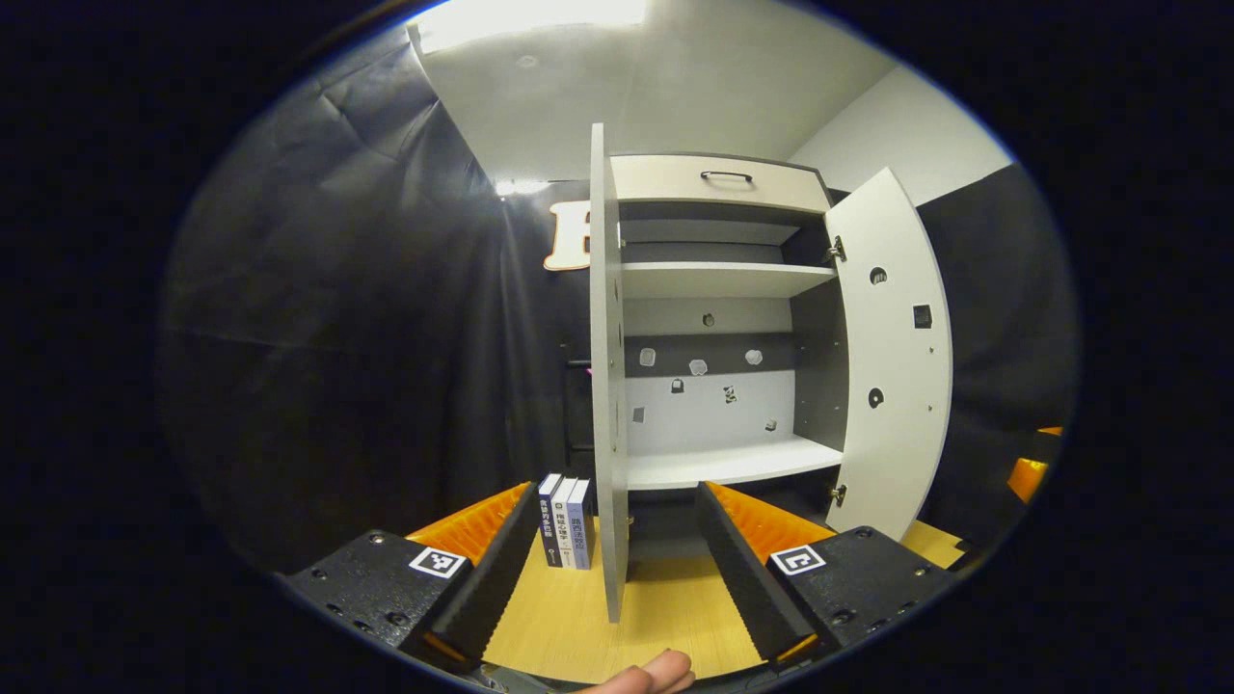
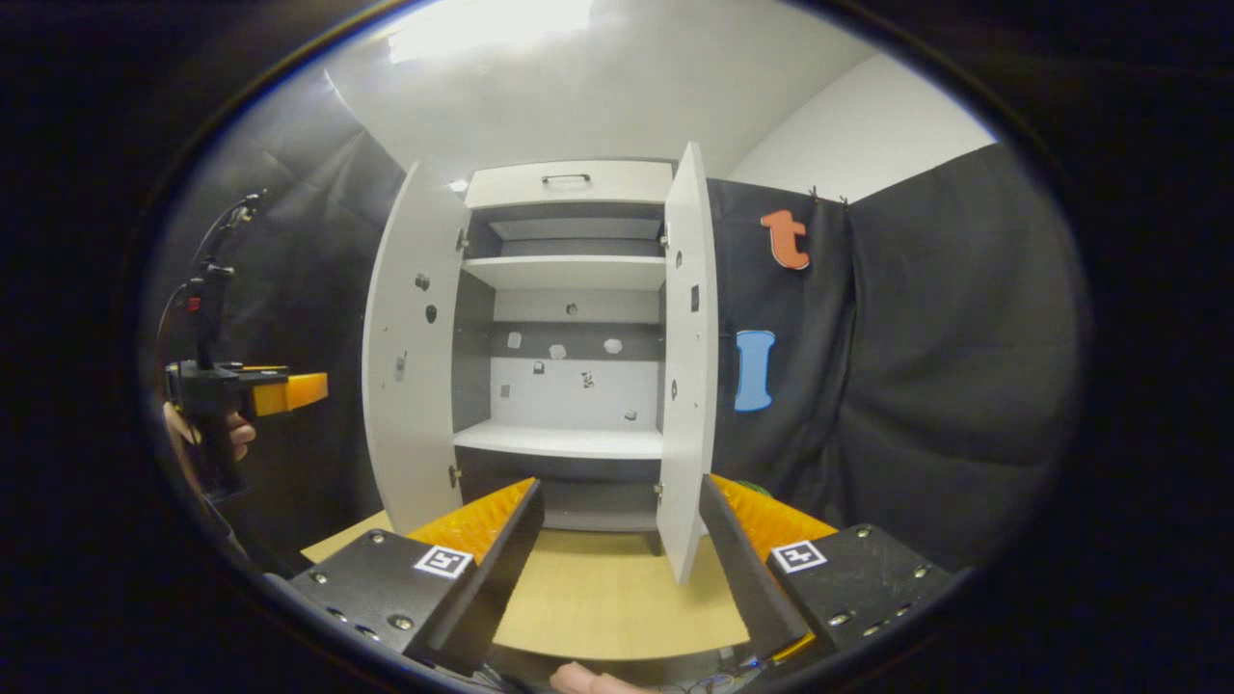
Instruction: Open the right door of the double-door shoe cabinet with the right hand, and open the left door with the left hand.
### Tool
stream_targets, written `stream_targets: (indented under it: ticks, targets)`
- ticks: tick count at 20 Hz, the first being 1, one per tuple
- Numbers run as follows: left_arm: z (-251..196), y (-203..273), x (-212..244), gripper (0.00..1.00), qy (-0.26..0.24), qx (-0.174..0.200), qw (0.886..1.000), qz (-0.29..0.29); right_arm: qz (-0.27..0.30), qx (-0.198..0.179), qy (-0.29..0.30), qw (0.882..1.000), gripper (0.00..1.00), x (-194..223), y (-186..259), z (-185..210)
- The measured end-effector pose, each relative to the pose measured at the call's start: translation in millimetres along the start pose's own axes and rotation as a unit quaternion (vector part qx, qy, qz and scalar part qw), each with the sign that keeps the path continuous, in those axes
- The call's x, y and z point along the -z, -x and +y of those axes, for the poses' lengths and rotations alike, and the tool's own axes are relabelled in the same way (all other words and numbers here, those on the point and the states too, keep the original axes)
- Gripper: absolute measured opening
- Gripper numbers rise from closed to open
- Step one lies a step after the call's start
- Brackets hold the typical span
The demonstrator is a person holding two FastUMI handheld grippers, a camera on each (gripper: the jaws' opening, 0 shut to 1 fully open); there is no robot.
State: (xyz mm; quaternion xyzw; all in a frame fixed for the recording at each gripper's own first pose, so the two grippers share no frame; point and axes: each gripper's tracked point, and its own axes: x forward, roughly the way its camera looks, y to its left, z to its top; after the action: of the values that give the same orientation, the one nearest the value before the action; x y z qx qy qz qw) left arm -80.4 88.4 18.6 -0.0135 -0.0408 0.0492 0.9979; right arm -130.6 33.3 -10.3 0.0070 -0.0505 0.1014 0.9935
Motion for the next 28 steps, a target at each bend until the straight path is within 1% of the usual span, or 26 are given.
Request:
stream_targets:
  ticks: [2,6,7,12,13,15,16,18,20,21,22,26,27,28]
  targets:
    - [-7.4,15.3,2.1,1.00,0.002,-0.008,1.000,0.001,-0.008,0.001,0.000,1.000,0.97,-7.7,4.3,-2.9]
    - [-44.5,42.0,12.0,0.97,0.008,0.030,1.000,-0.003,-0.015,0.002,0.000,1.000,0.96,-13.2,11.4,-7.5]
    - [-50.3,47.5,13.5,0.99,0.010,0.035,0.999,-0.005,-0.016,0.002,0.002,1.000,0.96,-14.0,12.6,-9.1]
    - [-68.0,59.5,17.1,1.00,0.017,0.040,0.999,-0.014,-0.025,0.003,0.015,1.000,0.97,-16.2,21.1,-11.8]
    - [-70.4,60.0,17.5,0.98,0.015,0.044,0.999,-0.014,-0.026,0.001,0.015,1.000,0.97,-16.9,22.2,-11.2]
    - [-73.9,59.7,20.5,1.00,0.022,0.053,0.998,-0.014,-0.028,-0.001,0.014,1.000,0.96,-17.0,24.5,-11.7]
    - [-76.7,59.5,21.9,0.98,0.026,0.059,0.998,-0.015,-0.027,-0.002,0.015,1.000,0.97,-15.9,25.3,-12.1]
    - [-72.9,57.8,25.6,0.98,0.027,0.056,0.998,-0.010,-0.025,-0.008,0.011,1.000,0.96,-14.5,25.6,-10.2]
    - [-68.6,56.7,20.3,1.00,0.026,0.051,0.998,-0.019,-0.024,-0.012,0.009,1.000,0.97,-13.8,26.6,-9.1]
    - [-67.6,57.4,17.0,0.99,0.031,0.050,0.998,-0.025,-0.025,-0.010,0.010,1.000,0.94,-14.2,26.7,-11.2]
    - [-66.8,57.9,14.7,0.99,0.036,0.052,0.998,-0.031,-0.026,-0.009,0.012,1.000,0.97,-14.9,26.7,-11.8]
    - [-59.0,62.8,9.0,0.99,0.044,0.051,0.997,-0.045,-0.025,-0.005,0.013,1.000,0.97,-13.1,26.1,-13.4]
    - [-58.3,63.8,8.0,0.98,0.046,0.053,0.996,-0.049,-0.025,-0.004,0.011,1.000,0.94,-13.0,25.5,-14.4]
    - [-57.7,64.7,9.4,0.98,0.051,0.055,0.996,-0.049,-0.024,-0.002,0.010,1.000,0.94,-12.3,25.9,-15.1]
